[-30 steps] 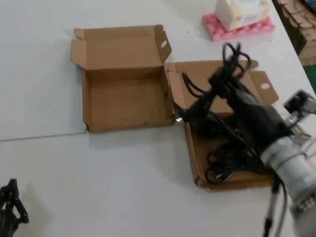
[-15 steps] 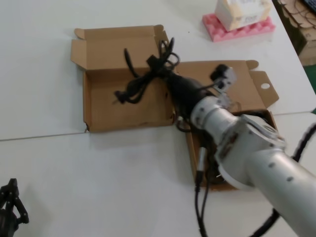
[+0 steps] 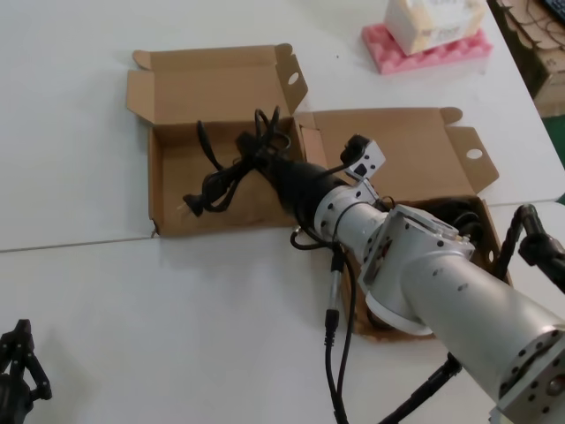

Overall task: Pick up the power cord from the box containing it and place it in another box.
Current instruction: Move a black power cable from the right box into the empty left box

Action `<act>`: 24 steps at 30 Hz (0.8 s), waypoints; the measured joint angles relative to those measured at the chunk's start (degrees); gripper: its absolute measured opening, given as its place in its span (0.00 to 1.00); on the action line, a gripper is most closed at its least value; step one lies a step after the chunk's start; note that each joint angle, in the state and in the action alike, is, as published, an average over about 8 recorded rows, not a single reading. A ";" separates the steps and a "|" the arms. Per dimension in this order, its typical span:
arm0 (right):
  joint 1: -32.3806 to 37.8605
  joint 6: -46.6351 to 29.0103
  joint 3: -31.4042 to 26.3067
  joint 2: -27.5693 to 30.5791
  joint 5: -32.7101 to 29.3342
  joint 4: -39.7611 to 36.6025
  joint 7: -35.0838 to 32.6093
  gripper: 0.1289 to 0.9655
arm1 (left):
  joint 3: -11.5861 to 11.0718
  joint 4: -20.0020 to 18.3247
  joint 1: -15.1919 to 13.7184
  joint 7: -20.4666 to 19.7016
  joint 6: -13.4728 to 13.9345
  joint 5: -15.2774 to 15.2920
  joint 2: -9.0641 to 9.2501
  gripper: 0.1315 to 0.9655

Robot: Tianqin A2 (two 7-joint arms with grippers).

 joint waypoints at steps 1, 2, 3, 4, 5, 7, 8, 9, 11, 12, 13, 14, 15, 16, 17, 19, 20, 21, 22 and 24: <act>0.09 -0.40 -0.07 -0.14 0.04 -0.50 0.00 0.03 | 0.00 0.00 0.00 0.00 0.00 0.00 0.00 0.04; 0.13 -0.72 -0.15 -0.24 0.07 -0.86 0.00 0.03 | 0.00 0.00 0.00 0.00 0.00 0.00 0.00 0.04; 0.13 -0.98 -0.25 -0.32 0.09 -1.10 0.00 0.03 | 0.00 0.00 0.00 0.00 0.00 0.00 0.00 0.04; 0.09 -1.17 -0.37 -0.38 0.10 -1.23 0.00 0.03 | 0.00 0.00 0.00 0.00 0.00 0.00 0.00 0.04; 0.03 -1.31 -0.50 -0.43 0.12 -1.30 0.00 0.03 | 0.00 0.00 0.00 0.00 0.00 0.00 0.00 0.04; -0.12 -1.52 -0.76 -0.49 0.13 -1.34 0.00 0.03 | 0.00 0.00 0.00 0.00 0.00 0.00 0.00 0.04; -0.20 -1.60 -0.87 -0.51 0.14 -1.36 0.00 0.03 | 0.00 0.00 0.00 0.00 0.00 0.01 0.00 0.04; -0.25 -1.67 -0.95 -0.52 0.14 -1.39 0.00 0.03 | 0.00 0.00 0.00 0.00 0.00 0.01 0.00 0.04; -0.34 -1.83 -1.06 -0.54 0.15 -1.48 0.00 0.03 | 0.00 0.00 0.00 -0.01 0.00 0.01 0.00 0.04; -0.37 -1.92 -1.08 -0.54 0.15 -1.55 0.00 0.03 | 0.00 0.00 0.00 -0.02 0.00 0.01 0.00 0.04; -0.40 -2.01 -1.08 -0.55 0.15 -1.63 0.00 0.03 | 0.00 0.00 0.00 -0.02 0.00 0.01 0.00 0.04; -0.42 -2.12 -1.08 -0.55 0.15 -1.72 0.00 0.03 | 0.00 0.00 0.00 -0.03 0.00 0.01 0.00 0.04; -0.45 -2.24 -1.06 -0.55 0.15 -1.82 0.00 0.03 | 0.00 0.00 0.00 -0.03 0.00 0.01 0.00 0.04; -0.48 -2.35 -1.05 -0.55 0.15 -1.91 0.00 0.03 | 0.00 0.00 0.00 -0.04 0.00 0.01 0.00 0.04; -0.51 -2.48 -1.03 -0.56 0.15 -2.00 0.00 0.03 | 0.00 0.00 0.00 -0.04 0.00 0.01 0.00 0.04; -0.59 -2.76 -0.98 -0.56 0.15 -2.17 0.00 0.03 | 0.00 0.00 0.00 -0.04 0.00 0.01 0.00 0.04; -0.64 -2.90 -0.96 -0.56 0.15 -2.25 0.00 0.03 | 0.00 0.00 0.00 -0.04 0.00 0.02 0.00 0.04; -0.69 -3.04 -0.93 -0.56 0.15 -2.33 0.00 0.04 | 0.00 0.00 0.00 -0.04 0.00 0.02 0.00 0.04; -0.75 -3.19 -0.89 -0.56 0.15 -2.41 0.00 0.04 | 0.00 0.00 0.00 -0.04 0.00 0.02 0.00 0.04; -0.86 -3.50 -0.77 -0.56 0.15 -2.58 0.00 0.05 | 0.00 0.00 0.00 -0.04 0.00 0.02 0.00 0.04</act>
